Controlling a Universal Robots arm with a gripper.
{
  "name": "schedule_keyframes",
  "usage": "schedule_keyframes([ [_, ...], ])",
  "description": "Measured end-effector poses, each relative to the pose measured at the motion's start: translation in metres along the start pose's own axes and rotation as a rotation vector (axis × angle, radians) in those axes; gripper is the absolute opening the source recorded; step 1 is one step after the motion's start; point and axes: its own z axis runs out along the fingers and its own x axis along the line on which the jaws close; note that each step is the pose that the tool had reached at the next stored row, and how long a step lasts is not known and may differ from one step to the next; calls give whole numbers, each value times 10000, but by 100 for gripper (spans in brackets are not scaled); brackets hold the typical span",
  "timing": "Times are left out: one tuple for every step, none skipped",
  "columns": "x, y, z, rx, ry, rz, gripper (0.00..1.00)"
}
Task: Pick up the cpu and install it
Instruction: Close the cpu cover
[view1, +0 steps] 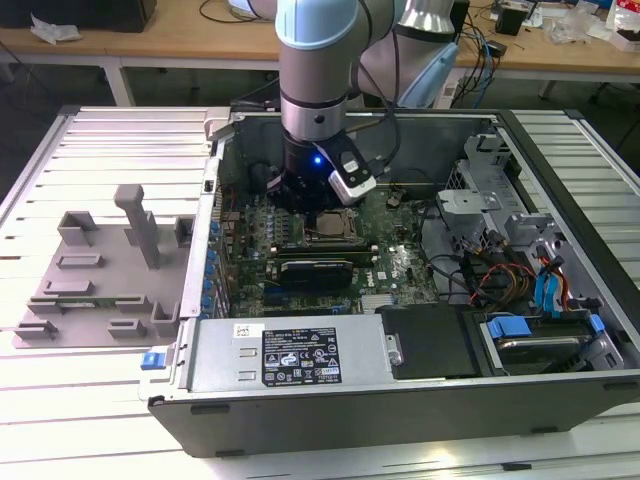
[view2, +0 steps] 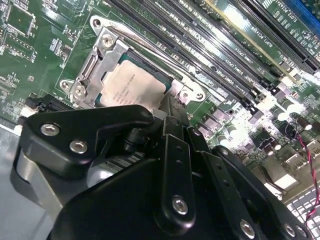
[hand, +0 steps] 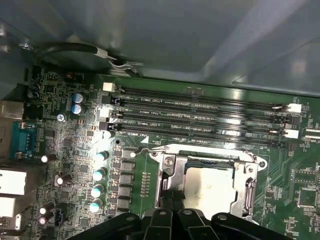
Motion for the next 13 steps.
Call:
schedule_keyframes([
  [1, -1, -21, 5, 4, 1, 11],
  [-1, -1, -61, 4, 2, 1, 11],
  [-1, -1, -84, 4, 3, 1, 11],
  [-2, -1, -108, 4, 3, 1, 11],
  [-3, -1, -152, 4, 2, 1, 11],
  [-19, -2, -156, 15, 4, 2, 11],
  [-111, -12, -154, 18, 10, 1, 11],
  [-195, -20, -152, 17, 17, 0, 11],
  [-252, -26, -151, 17, 23, 2, 11],
  [-284, -29, -150, 16, 26, -1, 11],
  [-304, -31, -150, 16, 28, -1, 11],
  [-307, -32, -150, 16, 28, -1, 11],
  [-307, -31, -155, 17, 28, 1, 11],
])
